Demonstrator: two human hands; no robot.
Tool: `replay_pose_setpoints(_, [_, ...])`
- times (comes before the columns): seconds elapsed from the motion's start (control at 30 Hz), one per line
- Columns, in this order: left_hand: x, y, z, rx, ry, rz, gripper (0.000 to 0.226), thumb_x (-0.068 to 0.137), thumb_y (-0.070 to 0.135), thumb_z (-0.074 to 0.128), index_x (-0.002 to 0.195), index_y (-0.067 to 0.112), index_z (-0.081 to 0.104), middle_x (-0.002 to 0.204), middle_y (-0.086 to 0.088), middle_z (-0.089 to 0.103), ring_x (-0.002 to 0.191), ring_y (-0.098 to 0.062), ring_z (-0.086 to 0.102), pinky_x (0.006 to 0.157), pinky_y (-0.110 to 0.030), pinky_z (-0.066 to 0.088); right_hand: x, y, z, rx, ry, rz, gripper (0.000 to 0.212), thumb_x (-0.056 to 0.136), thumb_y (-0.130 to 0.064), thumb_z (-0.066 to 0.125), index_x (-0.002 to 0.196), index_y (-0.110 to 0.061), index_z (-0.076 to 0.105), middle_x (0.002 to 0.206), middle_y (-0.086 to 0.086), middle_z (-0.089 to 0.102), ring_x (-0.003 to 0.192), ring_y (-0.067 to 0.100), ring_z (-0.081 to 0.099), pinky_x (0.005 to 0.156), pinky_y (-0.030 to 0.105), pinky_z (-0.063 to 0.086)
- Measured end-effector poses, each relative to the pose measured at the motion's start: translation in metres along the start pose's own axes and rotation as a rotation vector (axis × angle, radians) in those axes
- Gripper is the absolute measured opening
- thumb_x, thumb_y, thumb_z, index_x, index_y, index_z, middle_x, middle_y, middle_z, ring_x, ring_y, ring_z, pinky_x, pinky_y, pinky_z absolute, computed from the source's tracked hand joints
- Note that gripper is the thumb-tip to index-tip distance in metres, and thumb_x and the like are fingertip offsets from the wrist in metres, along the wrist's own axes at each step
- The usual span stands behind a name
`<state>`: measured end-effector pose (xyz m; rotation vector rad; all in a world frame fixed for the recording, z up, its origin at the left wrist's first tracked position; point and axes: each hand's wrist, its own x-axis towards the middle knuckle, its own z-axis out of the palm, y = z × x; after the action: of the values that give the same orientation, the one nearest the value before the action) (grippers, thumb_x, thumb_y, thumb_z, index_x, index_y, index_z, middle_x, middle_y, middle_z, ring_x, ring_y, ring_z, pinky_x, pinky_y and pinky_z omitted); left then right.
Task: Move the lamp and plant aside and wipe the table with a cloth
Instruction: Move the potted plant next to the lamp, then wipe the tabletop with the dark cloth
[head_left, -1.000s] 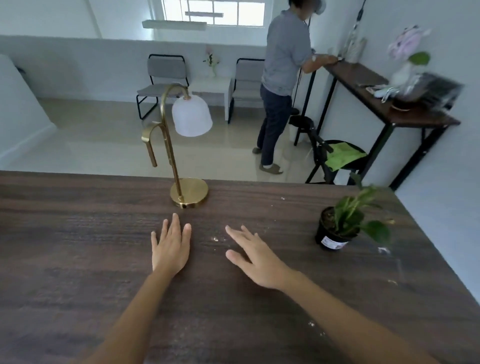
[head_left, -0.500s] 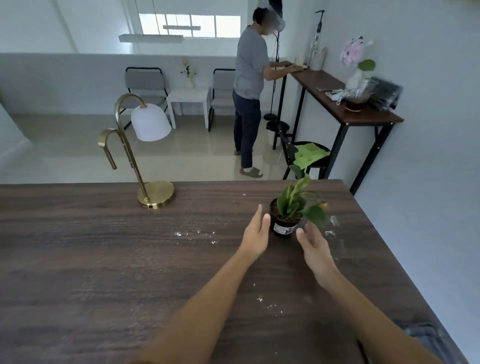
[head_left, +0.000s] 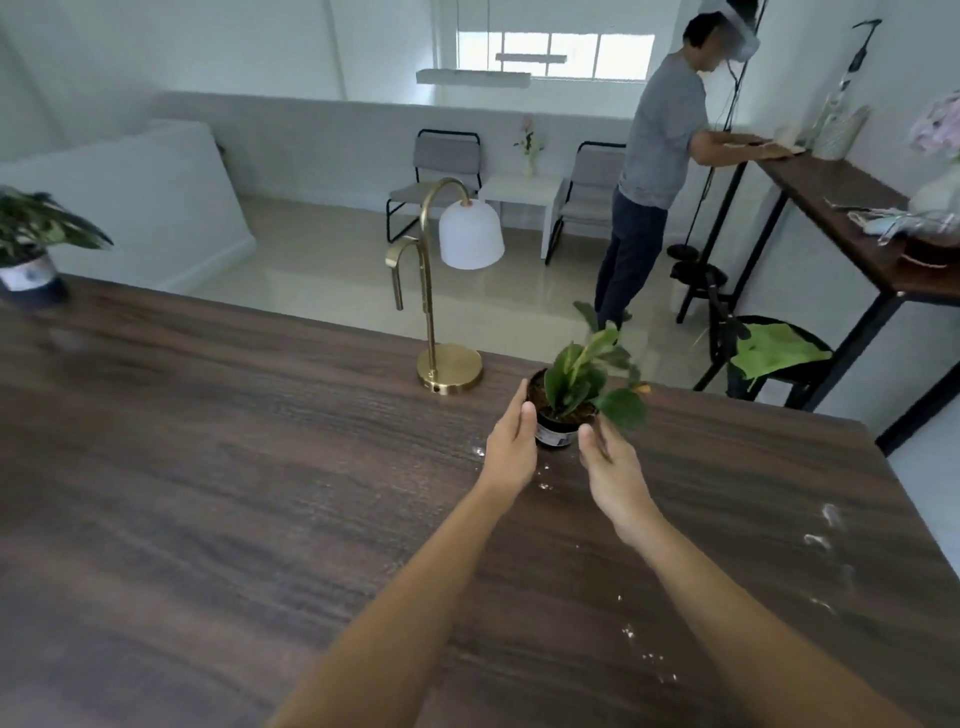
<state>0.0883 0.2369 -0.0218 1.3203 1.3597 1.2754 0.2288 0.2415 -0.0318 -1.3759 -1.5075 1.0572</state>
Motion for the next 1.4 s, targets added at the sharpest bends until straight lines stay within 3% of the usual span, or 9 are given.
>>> replay_pose_setpoints(0.3, [0.006,-0.046,-0.127,0.008,0.239,-0.123,0.051,0.100,0.044,0.028,0.149,0.028,0.026,0.153,0.007,0.032,0.141,-0.010,0.027,0.117,-0.035,0.022,0.033,-0.041,0.136,-0.007,-0.229,-0.005,0.046,0.104,-0.029,0.040,0.150,-0.021,0.035,0.149,0.001,0.045,0.138,0.021,0.039,0.115,0.041,0.032])
replay_pose_setpoints(0.43, [0.012,-0.061,-0.151,-0.022,0.217,-0.147,0.054,0.097,0.052,0.029,0.148,0.034,0.025,0.154,0.010,0.031,0.140,-0.007,0.026,0.118,-0.038,0.022,0.039,-0.047,0.159,-0.031,-0.258,0.025,0.048,0.105,-0.021,0.040,0.152,-0.016,0.030,0.151,0.004,0.040,0.142,0.021,0.033,0.106,0.025,0.025])
replay_pose_setpoints(0.57, [0.015,-0.064,-0.156,-0.025,0.161,-0.166,0.060,0.093,0.060,0.031,0.148,0.038,0.022,0.154,0.013,0.029,0.141,-0.005,0.025,0.118,-0.037,0.021,0.040,-0.048,0.155,-0.057,-0.294,0.041,0.051,0.104,-0.021,0.042,0.153,-0.018,0.027,0.155,0.001,0.035,0.143,0.018,0.030,0.109,0.025,0.023])
replay_pose_setpoints(0.73, [-0.023,-0.074,-0.143,0.306,0.197,-0.144,0.059,0.101,0.042,0.029,0.152,0.016,0.014,0.157,0.000,0.024,0.144,-0.012,0.019,0.118,-0.030,0.007,0.006,-0.046,0.115,-0.065,-0.381,0.078,0.060,0.102,-0.020,0.048,0.154,-0.017,0.018,0.158,0.002,0.030,0.143,0.014,0.030,0.118,0.034,0.026])
replay_pose_setpoints(1.0, [-0.126,-0.080,-0.095,1.100,0.042,-0.082,0.077,0.092,0.056,0.012,0.151,0.008,0.001,0.161,-0.004,0.006,0.148,-0.020,-0.001,0.117,-0.038,-0.004,-0.107,0.006,-0.034,-0.250,-0.159,-0.047,0.033,0.093,-0.017,0.062,0.115,-0.042,0.060,0.111,-0.014,0.071,0.113,0.002,0.062,0.100,0.013,0.043])
replay_pose_setpoints(1.17, [-0.178,-0.067,-0.054,1.211,-0.047,-0.072,0.074,0.094,0.060,0.022,0.139,0.004,0.043,0.149,-0.009,0.039,0.138,-0.025,0.035,0.110,-0.043,0.014,-0.195,0.035,-0.139,-0.492,0.116,0.005,0.059,0.084,-0.020,0.071,0.097,-0.075,0.053,0.104,-0.020,0.073,0.093,-0.009,0.062,0.084,-0.003,0.034])
replay_pose_setpoints(1.23, [-0.194,-0.063,-0.038,1.209,-0.069,-0.057,0.077,0.094,0.061,0.018,0.146,0.005,0.029,0.156,-0.008,0.022,0.145,-0.024,0.019,0.116,-0.042,0.006,-0.234,0.046,-0.172,-0.625,0.235,0.020,0.052,0.087,-0.031,0.068,0.100,-0.078,0.049,0.117,0.004,0.072,0.103,0.004,0.063,0.095,0.012,0.038])
replay_pose_setpoints(1.3, [-0.202,-0.061,-0.031,1.216,-0.059,-0.058,0.079,0.093,0.062,0.014,0.151,0.009,0.007,0.160,-0.004,-0.002,0.148,-0.020,-0.004,0.119,-0.042,-0.004,-0.264,0.058,-0.190,-0.661,0.278,0.119,0.025,0.089,-0.067,0.046,0.113,-0.072,0.046,0.127,0.017,0.064,0.125,0.025,0.052,0.105,0.051,0.038])
replay_pose_setpoints(1.4, [-0.213,-0.054,-0.011,1.239,-0.043,-0.050,0.080,0.093,0.063,0.014,0.151,0.011,0.002,0.161,-0.003,-0.003,0.147,-0.019,-0.009,0.119,-0.043,-0.002,-0.310,0.089,-0.226,-0.807,0.172,0.273,0.056,0.073,-0.077,0.032,0.128,-0.065,0.036,0.148,0.011,0.047,0.143,0.033,0.029,0.109,0.065,0.024])
